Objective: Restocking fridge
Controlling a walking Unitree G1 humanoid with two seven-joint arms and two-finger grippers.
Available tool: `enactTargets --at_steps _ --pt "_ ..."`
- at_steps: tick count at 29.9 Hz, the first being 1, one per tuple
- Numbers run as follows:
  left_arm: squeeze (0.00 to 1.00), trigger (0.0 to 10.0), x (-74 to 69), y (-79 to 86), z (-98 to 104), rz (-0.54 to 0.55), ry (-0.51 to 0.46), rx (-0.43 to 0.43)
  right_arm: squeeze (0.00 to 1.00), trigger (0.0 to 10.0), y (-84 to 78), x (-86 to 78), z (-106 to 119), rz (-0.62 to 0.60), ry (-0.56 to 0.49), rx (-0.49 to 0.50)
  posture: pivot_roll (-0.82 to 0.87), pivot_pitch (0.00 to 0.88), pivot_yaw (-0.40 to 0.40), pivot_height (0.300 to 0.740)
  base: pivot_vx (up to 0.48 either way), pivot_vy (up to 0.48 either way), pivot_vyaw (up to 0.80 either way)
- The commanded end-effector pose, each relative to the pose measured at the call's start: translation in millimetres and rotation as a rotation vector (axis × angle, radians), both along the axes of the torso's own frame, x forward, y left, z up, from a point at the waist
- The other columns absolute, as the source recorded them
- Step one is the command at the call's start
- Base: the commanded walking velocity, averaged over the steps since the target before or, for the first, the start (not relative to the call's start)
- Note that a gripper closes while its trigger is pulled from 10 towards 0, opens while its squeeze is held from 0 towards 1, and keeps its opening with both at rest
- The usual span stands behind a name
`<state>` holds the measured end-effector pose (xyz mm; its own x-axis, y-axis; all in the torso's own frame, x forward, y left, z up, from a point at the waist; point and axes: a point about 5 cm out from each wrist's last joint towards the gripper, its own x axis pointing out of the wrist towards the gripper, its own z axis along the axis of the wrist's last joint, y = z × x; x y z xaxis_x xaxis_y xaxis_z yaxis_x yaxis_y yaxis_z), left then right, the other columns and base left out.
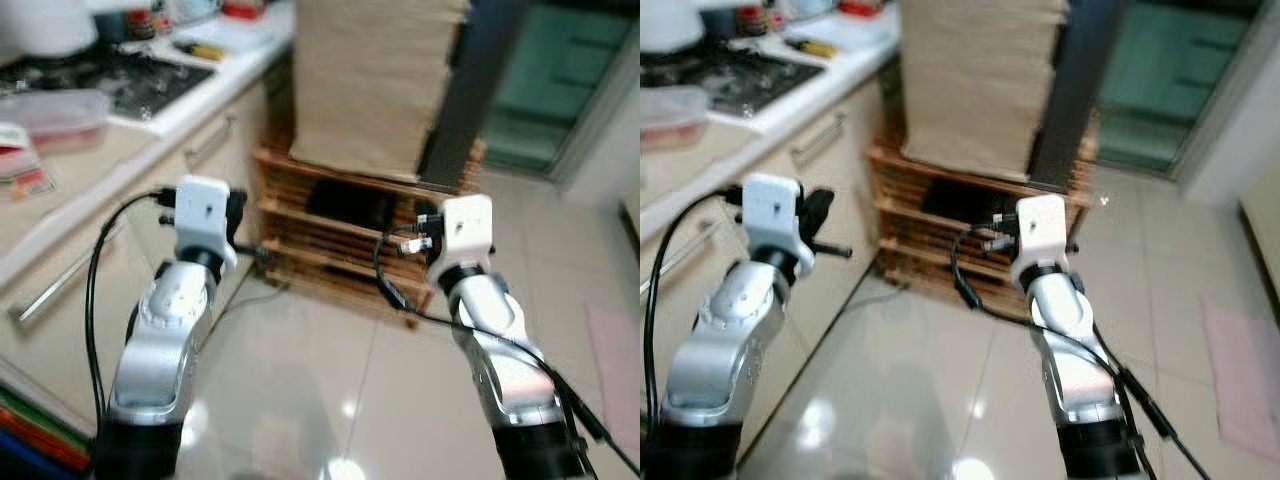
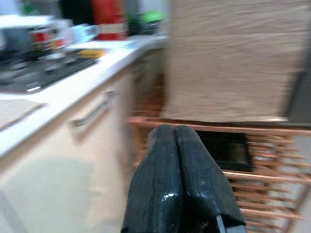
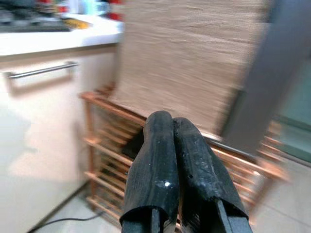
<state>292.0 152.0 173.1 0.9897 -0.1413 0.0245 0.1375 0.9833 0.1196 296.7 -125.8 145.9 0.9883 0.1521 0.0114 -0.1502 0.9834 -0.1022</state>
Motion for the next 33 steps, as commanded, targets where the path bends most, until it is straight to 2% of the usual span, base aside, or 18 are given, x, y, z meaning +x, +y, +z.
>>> enactTargets --at_steps 1,2,8,12,17,30,33 --pt "0.00 10.0 -1.1 6.9 2 0.023 -0.004 0.012 0.00 10.0 7.6 2.0 6 0.018 -0.027 0.014 0.04 0.000 -0.034 0.740 0.424 0.000 0.80" --pt "0.00 10.0 -1.0 7.2 2 0.024 -0.004 0.012 0.00 10.0 5.7 1.7 7 -0.004 -0.034 0.086 0.04 0.000 -0.035 0.740 0.424 0.000 0.00" --pt "0.00 10.0 -0.1 6.4 2 0.016 -0.011 0.025 0.00 10.0 -2.8 1.7 7 -0.050 -0.044 0.087 0.04 0.000 -0.037 0.740 0.426 0.000 0.00" --pt "0.00 10.0 2.7 5.2 4 0.006 -0.018 0.028 0.00 10.0 -8.2 1.3 9 -0.076 -0.046 0.157 0.04 0.000 -0.039 0.740 0.428 0.000 -0.52" --pt "0.00 10.0 3.9 4.8 5 -0.001 -0.021 0.027 0.00 10.0 -11.0 -2.0 9 -0.083 -0.053 0.154 0.04 0.000 -0.039 0.740 0.425 0.000 -0.80" --pt "0.00 10.0 2.6 -0.1 1 -0.041 -0.016 0.017 0.00 10.0 -13.5 -28.1 3 -0.094 -0.036 0.176 0.03 0.000 -0.041 0.740 0.423 0.000 -0.80" --pt "0.00 10.0 -1.0 -3.9 1 -0.088 -0.015 -0.047 0.00 10.0 -13.7 -30.7 4 -0.089 -0.050 0.151 0.03 0.000 -0.042 0.740 0.110 0.000 -0.26"
